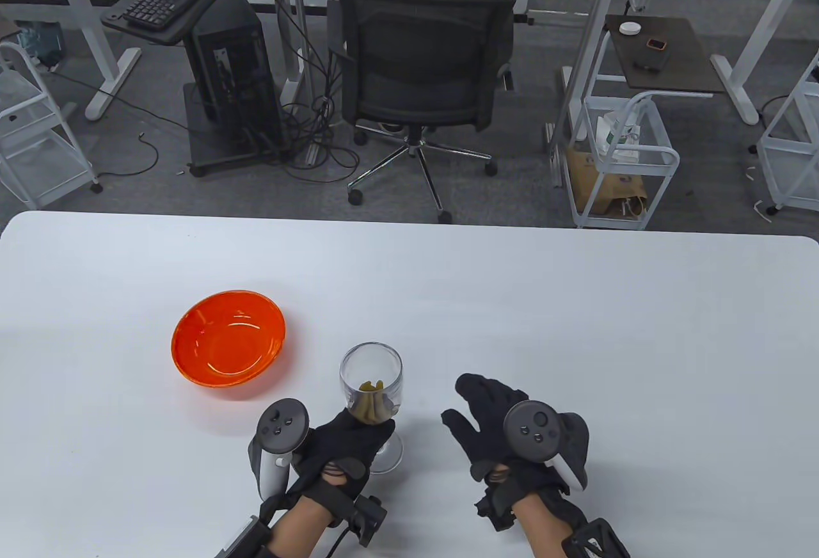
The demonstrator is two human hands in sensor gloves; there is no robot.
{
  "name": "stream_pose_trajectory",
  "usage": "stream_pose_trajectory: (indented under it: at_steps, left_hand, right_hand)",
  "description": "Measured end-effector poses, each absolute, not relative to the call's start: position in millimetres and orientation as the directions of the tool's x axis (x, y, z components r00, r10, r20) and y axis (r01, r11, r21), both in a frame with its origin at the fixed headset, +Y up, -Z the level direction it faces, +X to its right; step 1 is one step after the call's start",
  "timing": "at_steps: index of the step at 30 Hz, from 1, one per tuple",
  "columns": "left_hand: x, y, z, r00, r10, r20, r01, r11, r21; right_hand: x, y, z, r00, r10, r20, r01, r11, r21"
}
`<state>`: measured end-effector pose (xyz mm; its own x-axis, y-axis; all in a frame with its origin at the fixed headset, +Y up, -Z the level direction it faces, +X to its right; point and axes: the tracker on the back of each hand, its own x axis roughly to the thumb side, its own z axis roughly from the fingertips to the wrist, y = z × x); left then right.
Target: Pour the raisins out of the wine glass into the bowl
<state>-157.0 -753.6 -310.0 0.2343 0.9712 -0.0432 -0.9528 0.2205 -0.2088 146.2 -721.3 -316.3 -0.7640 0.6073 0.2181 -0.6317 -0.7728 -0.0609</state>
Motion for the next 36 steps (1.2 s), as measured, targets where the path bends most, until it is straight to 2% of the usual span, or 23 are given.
stream_pose_trajectory:
  at_steps: [10,17,26,33,36]
  left_hand:
    - [-168,-747,-309,0.246,0.969,-0.032,-0.962,0.240,-0.132]
    - [-187,-737,-309,0.254,0.967,-0.016,-0.967,0.254,-0.036]
    - [-226,-722,-315,0.283,0.959,-0.011,-0.951,0.282,0.125]
    - [-261,-709,-313,0.162,0.986,-0.031,-0.947,0.164,0.277]
    - [-277,-702,-318,0.234,0.971,-0.039,-0.912,0.233,0.337]
  right_hand:
    - [223,-726,-325,-0.883,0.469,-0.028,-0.451,-0.863,-0.229]
    - [257,-735,-326,-0.890,0.427,-0.159,-0.381,-0.889,-0.255]
    - [264,-737,-326,-0.848,0.499,-0.176,-0.448,-0.854,-0.266]
    - [260,-738,-327,-0.820,0.551,-0.155,-0.503,-0.822,-0.267]
    - [257,-736,-328,-0.817,0.561,-0.136,-0.516,-0.815,-0.265]
